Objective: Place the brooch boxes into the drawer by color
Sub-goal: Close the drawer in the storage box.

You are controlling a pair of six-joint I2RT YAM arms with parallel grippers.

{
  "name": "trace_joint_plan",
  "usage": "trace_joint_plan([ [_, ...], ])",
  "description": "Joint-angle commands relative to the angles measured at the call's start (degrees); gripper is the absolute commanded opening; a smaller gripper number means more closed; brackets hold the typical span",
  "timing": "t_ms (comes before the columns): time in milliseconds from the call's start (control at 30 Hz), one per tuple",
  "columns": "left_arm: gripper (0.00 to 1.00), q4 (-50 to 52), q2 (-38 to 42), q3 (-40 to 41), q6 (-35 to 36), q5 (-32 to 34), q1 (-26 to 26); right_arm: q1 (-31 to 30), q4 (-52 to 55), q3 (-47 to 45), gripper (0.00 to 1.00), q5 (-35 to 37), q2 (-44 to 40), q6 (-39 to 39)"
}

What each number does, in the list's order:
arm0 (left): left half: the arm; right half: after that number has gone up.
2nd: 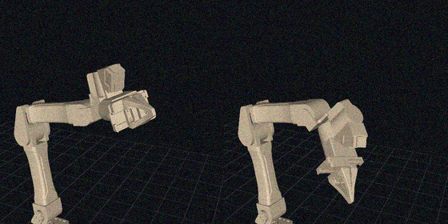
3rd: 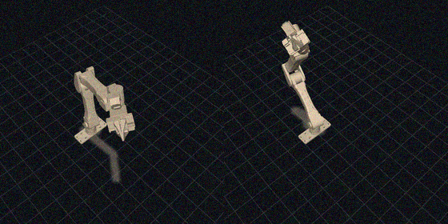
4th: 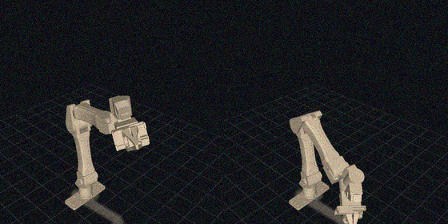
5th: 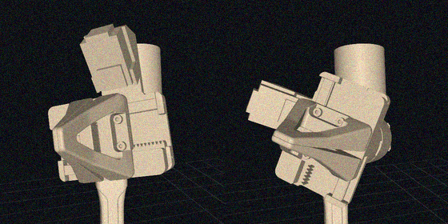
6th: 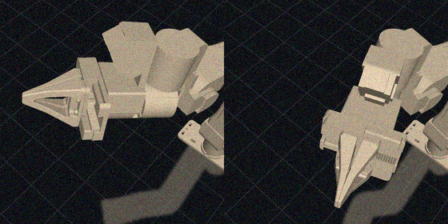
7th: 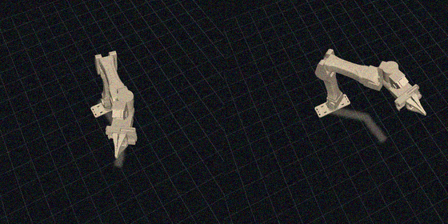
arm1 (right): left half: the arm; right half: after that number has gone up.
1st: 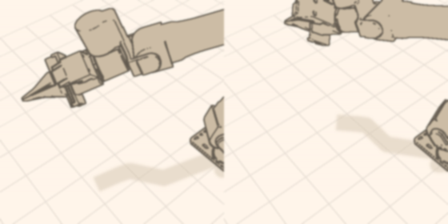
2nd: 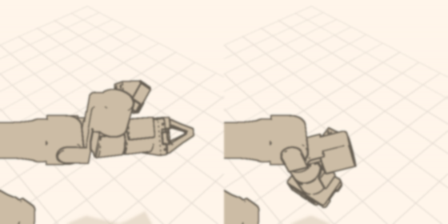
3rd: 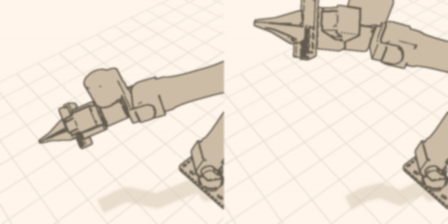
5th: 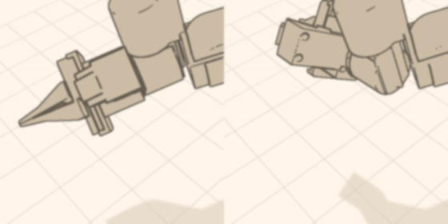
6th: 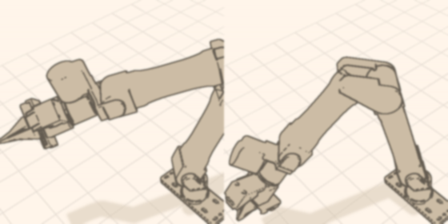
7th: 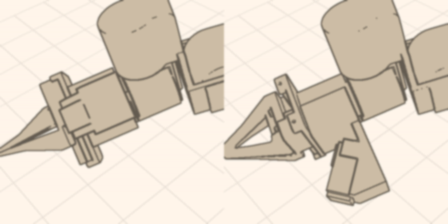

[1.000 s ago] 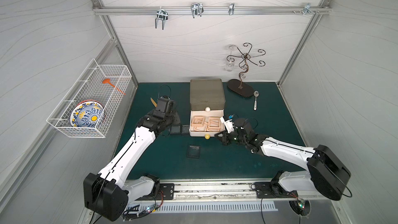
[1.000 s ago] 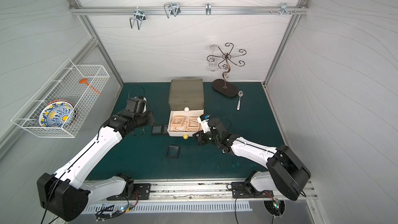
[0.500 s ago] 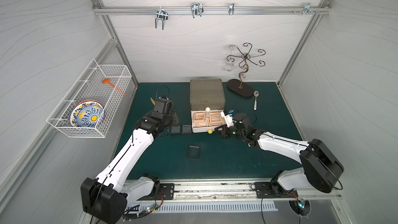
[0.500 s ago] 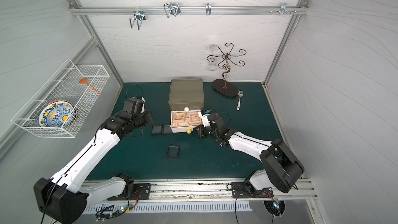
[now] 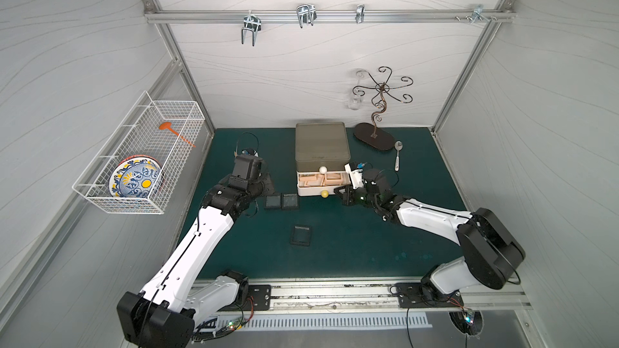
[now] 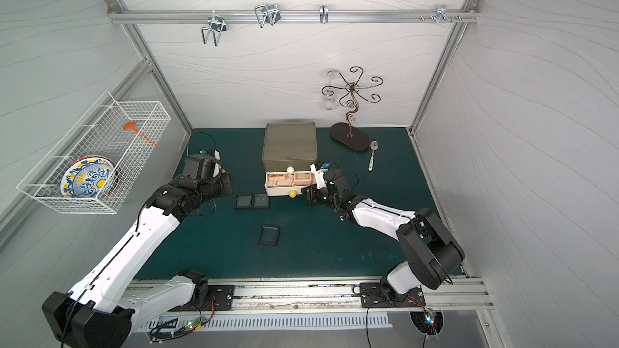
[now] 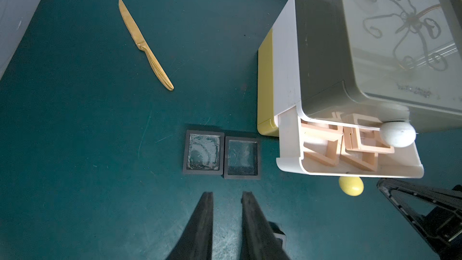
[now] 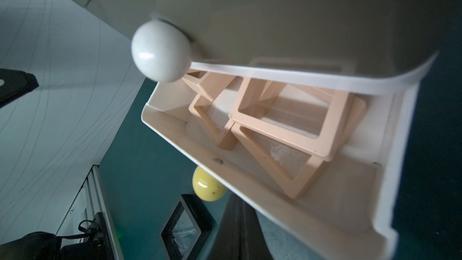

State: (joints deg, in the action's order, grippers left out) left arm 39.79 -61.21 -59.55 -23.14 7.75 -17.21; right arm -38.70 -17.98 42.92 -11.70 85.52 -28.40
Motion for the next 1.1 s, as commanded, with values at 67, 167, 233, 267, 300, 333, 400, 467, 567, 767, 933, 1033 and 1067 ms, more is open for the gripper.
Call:
trace_joint_plan([
  [67,0.25,-2.4,-0.3,0.1,0.5,-0.7,0.7,3.4,-2.1,1.7,0.0,-0.7,0.3,0.1],
  [167,0.25,-2.5,-0.2,0.4,0.5,-0.8,1.0,5.0,-0.1,1.4,0.0,-3.1,-3.1,0.4],
  [233,0.25,-2.8,-0.1,0.6,0.5,-1.1,1.1,6.1,0.9,0.2,0.0,-5.4,-5.8,0.6],
  [267,0.25,-2.9,-0.3,0.7,0.4,-1.3,1.2,6.9,1.3,-0.5,0.0,-6.8,-7.1,0.5],
  [300,0.25,-3.0,-0.4,0.7,0.3,-1.6,1.3,7.7,1.3,-1.5,0.0,-9.0,-8.1,0.4],
  [333,0.25,-3.1,-0.6,0.7,0.2,-1.9,1.4,8.4,1.3,-2.4,0.0,-11.3,-8.9,0.2],
  [400,0.25,-3.3,-0.9,0.8,-0.1,-2.5,1.6,9.5,1.3,-3.9,0.0,-13.7,-9.6,-0.8],
  [467,0.25,-3.8,-0.9,1.1,-0.5,-3.0,1.7,9.9,0.4,-5.7,0.0,-14.5,-9.7,-1.5],
  [567,0.25,-4.8,-0.9,1.5,-1.4,-3.0,2.0,9.9,-1.7,-6.7,0.0,-14.6,-8.1,-3.0],
  [767,0.25,-5.9,-1.9,2.2,-2.4,-4.4,2.0,9.9,-6.5,-4.8,0.0,-13.7,-2.1,-4.7],
  [933,0.25,-5.5,-1.5,2.9,-2.4,-4.1,2.0,9.9,-10.0,-2.1,0.0,-12.0,3.3,-5.6],
  [1033,0.25,-5.2,-1.3,2.9,-2.3,-4.0,2.0,9.9,-10.8,-0.5,0.0,-11.3,5.6,-5.5],
  [1067,0.25,-5.2,-1.3,2.9,-2.3,-4.0,2.0,9.9,-11.0,-0.1,0.0,-11.1,6.1,-5.5],
])
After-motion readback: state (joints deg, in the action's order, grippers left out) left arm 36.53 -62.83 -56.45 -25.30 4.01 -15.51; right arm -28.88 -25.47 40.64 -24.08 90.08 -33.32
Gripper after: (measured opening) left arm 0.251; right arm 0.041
